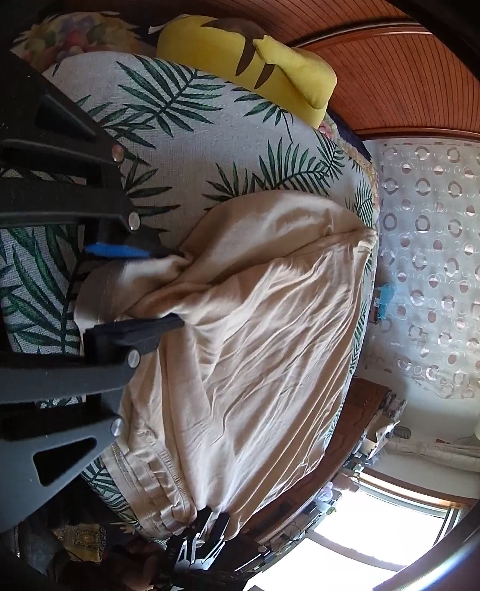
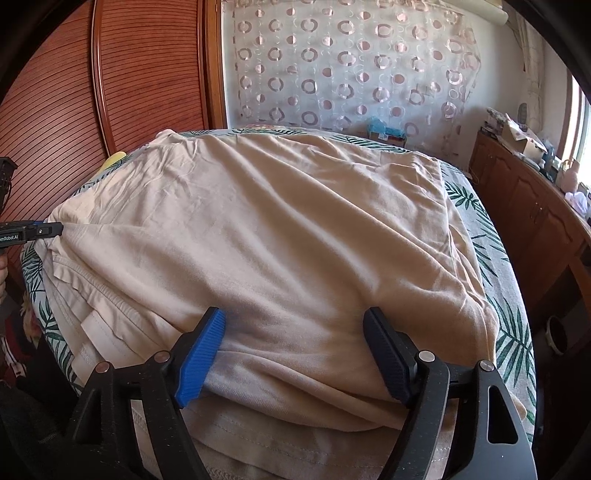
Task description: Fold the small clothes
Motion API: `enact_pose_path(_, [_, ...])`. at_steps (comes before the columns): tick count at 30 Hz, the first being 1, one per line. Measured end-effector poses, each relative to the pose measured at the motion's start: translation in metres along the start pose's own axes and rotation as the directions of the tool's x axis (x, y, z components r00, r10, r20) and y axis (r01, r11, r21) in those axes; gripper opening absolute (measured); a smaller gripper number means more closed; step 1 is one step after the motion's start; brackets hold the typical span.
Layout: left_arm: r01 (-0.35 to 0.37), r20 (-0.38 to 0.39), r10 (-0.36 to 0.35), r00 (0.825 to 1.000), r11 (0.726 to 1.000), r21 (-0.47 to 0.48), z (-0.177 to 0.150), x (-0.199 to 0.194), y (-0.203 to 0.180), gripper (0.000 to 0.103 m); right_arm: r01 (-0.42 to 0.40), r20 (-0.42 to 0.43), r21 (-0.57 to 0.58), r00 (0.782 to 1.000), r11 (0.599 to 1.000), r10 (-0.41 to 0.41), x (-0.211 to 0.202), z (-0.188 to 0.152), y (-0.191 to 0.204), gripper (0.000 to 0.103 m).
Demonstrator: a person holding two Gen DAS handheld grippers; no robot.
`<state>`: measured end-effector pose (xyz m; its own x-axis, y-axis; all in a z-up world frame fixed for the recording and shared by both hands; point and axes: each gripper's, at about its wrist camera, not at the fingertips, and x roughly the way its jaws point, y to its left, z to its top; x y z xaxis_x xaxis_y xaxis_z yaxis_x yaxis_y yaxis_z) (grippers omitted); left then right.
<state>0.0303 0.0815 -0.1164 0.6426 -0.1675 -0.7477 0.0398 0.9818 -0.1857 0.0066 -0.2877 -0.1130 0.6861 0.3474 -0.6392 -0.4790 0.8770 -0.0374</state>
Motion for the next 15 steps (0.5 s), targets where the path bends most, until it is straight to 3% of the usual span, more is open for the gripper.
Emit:
enact_pose_path(3, [0.017, 0.012, -0.017, 1.0, 1.0, 0.009, 0.0, -0.001, -0.008, 0.011, 0.001, 0.003, 0.0, 1.0, 1.0, -0.001, 0.0, 0.0, 0.0, 0.081])
enact_pose_path(8, [0.089, 0.095, -0.093, 0.991, 0.995, 0.046, 0.015, -0.021, -0.03, 0.01, -0.007, -0.015, 0.025, 1.0, 1.0, 0.007, -0.006, 0.001, -0.007, 0.08])
enact_pose_path(15, [0.221, 0.169, -0.243, 0.955, 0.965, 0.142, 0.067, -0.037, -0.088, 0.01, 0.041, 0.043, 0.088, 0.998, 0.995, -0.045, -0.038, 0.0, -0.035, 0.08])
